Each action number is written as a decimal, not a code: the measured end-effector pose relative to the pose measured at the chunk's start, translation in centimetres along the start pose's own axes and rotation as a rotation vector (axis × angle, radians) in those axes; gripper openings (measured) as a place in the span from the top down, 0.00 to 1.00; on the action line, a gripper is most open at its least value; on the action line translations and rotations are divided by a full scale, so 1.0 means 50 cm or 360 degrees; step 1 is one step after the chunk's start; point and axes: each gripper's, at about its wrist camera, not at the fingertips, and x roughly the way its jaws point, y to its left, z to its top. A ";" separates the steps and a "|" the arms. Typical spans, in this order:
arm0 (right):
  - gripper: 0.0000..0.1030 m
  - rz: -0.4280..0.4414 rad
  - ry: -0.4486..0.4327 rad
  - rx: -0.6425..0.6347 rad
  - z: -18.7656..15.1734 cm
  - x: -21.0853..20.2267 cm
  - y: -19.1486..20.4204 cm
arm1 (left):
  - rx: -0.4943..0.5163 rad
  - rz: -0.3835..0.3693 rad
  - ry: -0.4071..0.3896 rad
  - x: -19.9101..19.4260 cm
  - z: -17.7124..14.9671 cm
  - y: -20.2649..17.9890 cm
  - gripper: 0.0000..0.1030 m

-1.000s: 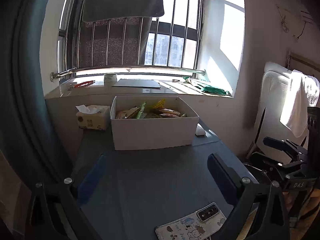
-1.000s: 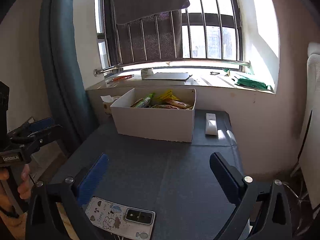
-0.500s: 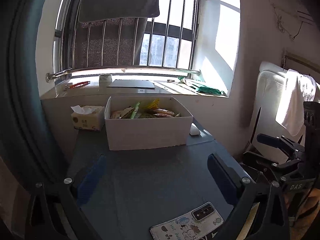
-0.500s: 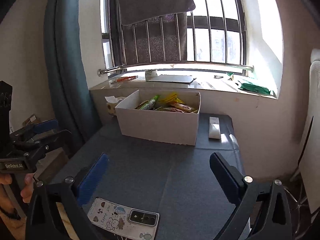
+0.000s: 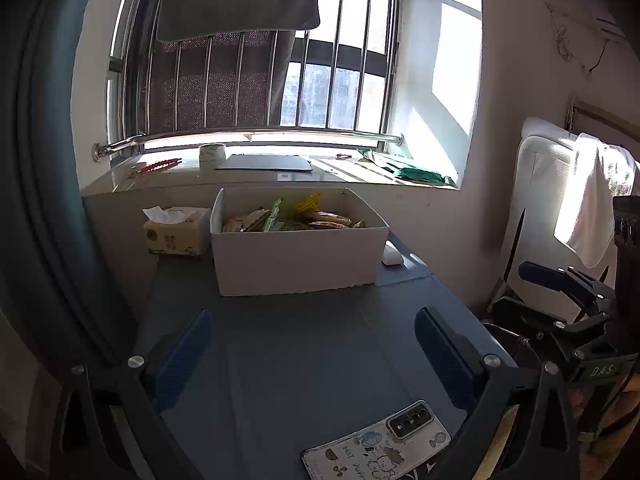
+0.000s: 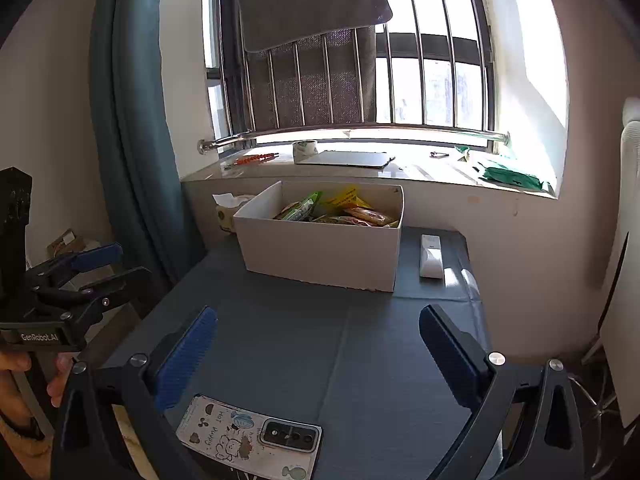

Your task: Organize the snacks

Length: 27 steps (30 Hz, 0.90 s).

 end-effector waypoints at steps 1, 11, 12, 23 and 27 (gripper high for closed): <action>0.00 -0.0003 0.0002 0.0001 0.000 0.000 0.000 | -0.0001 0.0004 -0.0005 0.000 0.000 0.000 0.00; 0.00 0.0009 0.0001 0.0009 -0.001 0.001 -0.003 | 0.0000 -0.0004 0.0004 0.000 -0.001 0.001 0.00; 0.00 0.0011 0.0002 0.0010 -0.001 0.002 -0.003 | 0.0002 -0.0001 0.0002 0.000 -0.001 0.001 0.00; 0.00 0.0009 0.0000 0.0003 -0.002 -0.002 -0.001 | 0.0028 -0.0006 0.0010 0.003 -0.002 -0.003 0.00; 0.00 0.0011 -0.0001 0.0003 -0.002 -0.002 0.000 | 0.0029 -0.0006 0.0008 0.002 -0.002 -0.004 0.00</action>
